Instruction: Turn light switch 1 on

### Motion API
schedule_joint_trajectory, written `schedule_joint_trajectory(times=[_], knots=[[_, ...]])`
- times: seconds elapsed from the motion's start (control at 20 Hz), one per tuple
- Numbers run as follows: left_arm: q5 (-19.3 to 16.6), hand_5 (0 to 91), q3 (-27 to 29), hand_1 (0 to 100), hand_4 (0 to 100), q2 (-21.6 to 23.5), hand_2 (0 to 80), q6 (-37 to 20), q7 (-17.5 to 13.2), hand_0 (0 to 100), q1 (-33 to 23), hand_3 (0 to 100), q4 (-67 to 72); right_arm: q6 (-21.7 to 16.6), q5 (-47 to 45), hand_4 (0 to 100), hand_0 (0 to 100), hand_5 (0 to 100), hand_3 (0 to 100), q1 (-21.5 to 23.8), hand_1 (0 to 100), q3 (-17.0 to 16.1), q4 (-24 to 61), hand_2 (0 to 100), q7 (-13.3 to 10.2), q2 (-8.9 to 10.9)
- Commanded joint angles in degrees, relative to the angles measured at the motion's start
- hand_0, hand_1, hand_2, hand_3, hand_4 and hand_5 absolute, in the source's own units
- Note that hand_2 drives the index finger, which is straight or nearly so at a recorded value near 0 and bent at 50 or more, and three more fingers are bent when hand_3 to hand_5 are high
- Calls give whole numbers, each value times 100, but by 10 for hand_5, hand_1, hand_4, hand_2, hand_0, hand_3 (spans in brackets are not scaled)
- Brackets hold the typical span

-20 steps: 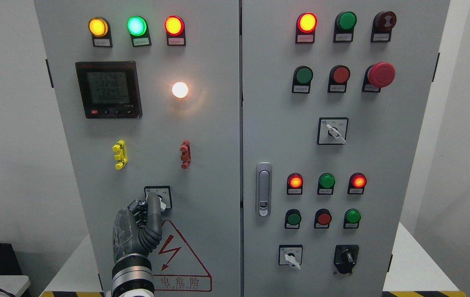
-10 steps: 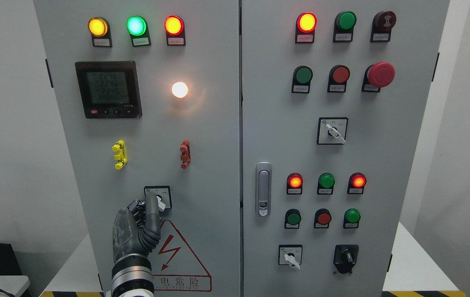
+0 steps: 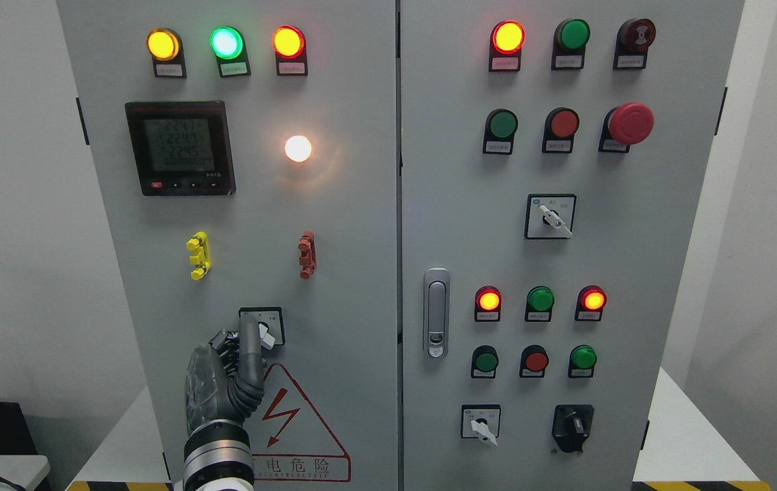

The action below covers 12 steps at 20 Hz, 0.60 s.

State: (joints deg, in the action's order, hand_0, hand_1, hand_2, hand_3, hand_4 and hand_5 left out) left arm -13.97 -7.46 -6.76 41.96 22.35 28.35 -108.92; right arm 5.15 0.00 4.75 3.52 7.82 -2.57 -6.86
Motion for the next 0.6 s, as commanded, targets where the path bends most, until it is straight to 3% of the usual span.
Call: schedule_joint_trajectory(times=[0.0, 0.55], knots=[[0, 839, 7, 78, 846, -1, 518, -12, -29, 487, -5, 817, -6, 3, -97, 0, 120, 0, 0, 0, 389, 0, 0, 0, 2, 0], [0, 840, 16, 88, 850, -1, 525, -39, -29, 417, -31, 822, -15, 3, -97, 0, 120, 0, 0, 0, 389, 0, 0, 0, 2, 0]])
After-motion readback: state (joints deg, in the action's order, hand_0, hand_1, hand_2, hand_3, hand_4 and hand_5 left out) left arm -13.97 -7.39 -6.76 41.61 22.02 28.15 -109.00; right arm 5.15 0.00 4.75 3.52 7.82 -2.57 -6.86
